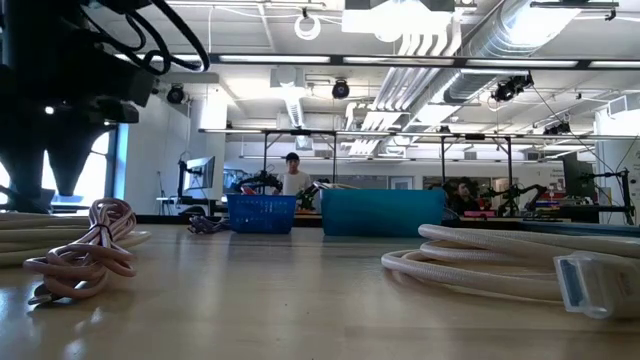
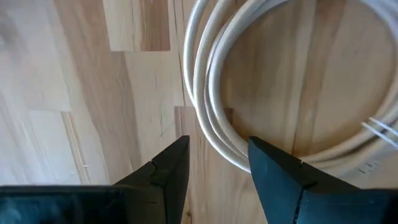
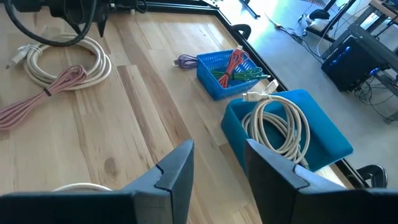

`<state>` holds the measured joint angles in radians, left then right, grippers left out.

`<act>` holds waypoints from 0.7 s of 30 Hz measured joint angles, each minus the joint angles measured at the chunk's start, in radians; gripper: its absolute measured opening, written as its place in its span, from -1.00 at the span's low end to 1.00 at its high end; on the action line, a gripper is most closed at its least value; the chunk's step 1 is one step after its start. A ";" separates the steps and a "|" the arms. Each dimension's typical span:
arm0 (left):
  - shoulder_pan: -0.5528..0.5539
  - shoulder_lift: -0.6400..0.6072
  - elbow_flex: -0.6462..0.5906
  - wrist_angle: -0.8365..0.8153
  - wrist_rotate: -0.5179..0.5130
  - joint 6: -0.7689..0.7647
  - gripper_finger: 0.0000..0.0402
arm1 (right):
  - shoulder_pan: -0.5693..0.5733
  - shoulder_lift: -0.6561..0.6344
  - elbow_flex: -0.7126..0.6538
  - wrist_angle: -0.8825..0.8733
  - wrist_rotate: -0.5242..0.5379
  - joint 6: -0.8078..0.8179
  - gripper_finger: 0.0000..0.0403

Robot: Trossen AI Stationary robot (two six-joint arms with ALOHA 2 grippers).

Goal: Pick & Place USB Port
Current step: Put the white HDMI cable into the dark blue bin

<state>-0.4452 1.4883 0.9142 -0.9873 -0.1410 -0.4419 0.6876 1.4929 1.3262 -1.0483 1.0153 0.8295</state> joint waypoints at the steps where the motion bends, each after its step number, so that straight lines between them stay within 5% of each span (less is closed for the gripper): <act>1: 0.000 0.007 0.000 -0.001 0.000 0.000 -0.22 | 0.000 0.000 0.000 0.000 0.000 0.000 -0.34; 16: 0.080 0.072 -0.141 0.174 0.073 0.053 -0.23 | 0.000 0.000 0.000 0.006 -0.001 -0.001 -0.34; 21: 0.080 0.073 -0.151 0.205 0.015 0.072 -0.57 | 0.000 0.000 0.000 0.006 -0.001 -0.007 -0.34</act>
<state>-0.3656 1.5608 0.7631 -0.7820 -0.1263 -0.3701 0.6876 1.4929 1.3262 -1.0428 1.0146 0.8225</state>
